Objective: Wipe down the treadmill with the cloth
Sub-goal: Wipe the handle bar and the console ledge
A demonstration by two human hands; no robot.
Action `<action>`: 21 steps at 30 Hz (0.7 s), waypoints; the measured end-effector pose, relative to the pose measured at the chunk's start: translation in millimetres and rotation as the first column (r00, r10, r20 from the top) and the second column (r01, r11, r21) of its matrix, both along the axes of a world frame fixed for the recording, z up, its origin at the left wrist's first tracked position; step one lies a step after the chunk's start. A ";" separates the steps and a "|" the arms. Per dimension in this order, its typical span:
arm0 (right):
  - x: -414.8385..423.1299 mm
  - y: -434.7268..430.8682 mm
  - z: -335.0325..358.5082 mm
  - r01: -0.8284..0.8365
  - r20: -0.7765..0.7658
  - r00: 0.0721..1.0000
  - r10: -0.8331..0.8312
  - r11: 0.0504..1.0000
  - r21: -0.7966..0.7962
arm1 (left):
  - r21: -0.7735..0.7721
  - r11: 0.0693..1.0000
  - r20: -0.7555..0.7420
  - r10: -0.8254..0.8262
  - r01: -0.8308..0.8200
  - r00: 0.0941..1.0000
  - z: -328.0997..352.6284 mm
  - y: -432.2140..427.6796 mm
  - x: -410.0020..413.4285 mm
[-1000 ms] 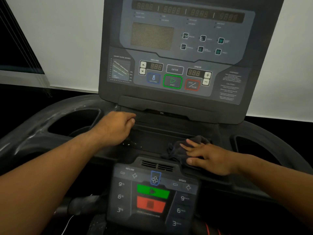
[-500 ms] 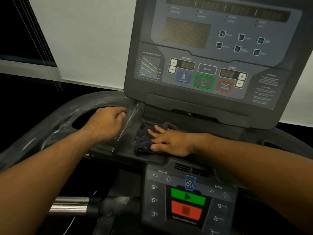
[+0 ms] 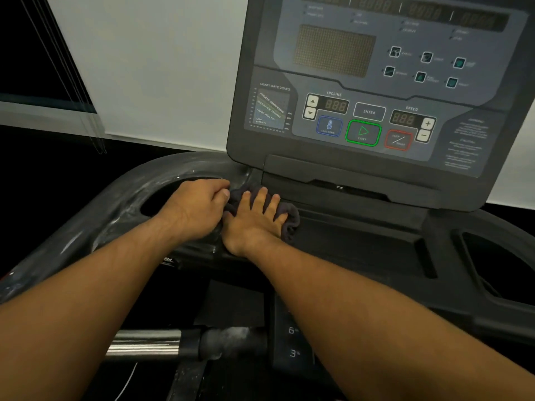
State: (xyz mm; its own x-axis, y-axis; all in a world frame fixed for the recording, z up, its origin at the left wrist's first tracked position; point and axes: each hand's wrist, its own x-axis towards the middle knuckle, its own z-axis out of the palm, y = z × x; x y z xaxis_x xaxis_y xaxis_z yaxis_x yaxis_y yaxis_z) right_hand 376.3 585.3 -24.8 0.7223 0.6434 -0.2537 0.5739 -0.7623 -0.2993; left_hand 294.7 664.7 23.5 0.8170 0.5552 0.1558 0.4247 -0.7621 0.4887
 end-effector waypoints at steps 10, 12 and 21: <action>-21.0 -15.1 5.0 -0.195 -0.027 0.981 0.194 0.976 -0.096 | -0.031 0.999 -0.005 -0.021 0.021 1.000 -6.3 17.8 -7.9; -15.5 -1.0 3.3 -0.139 0.003 0.990 0.139 0.987 -0.075 | -0.031 0.998 -0.007 -0.046 0.046 0.999 -7.2 21.7 -3.8; -4.1 40.3 0.5 -0.012 0.111 0.993 0.026 0.993 -0.122 | -0.041 0.998 0.042 -0.040 0.042 0.998 0.7 38.6 2.3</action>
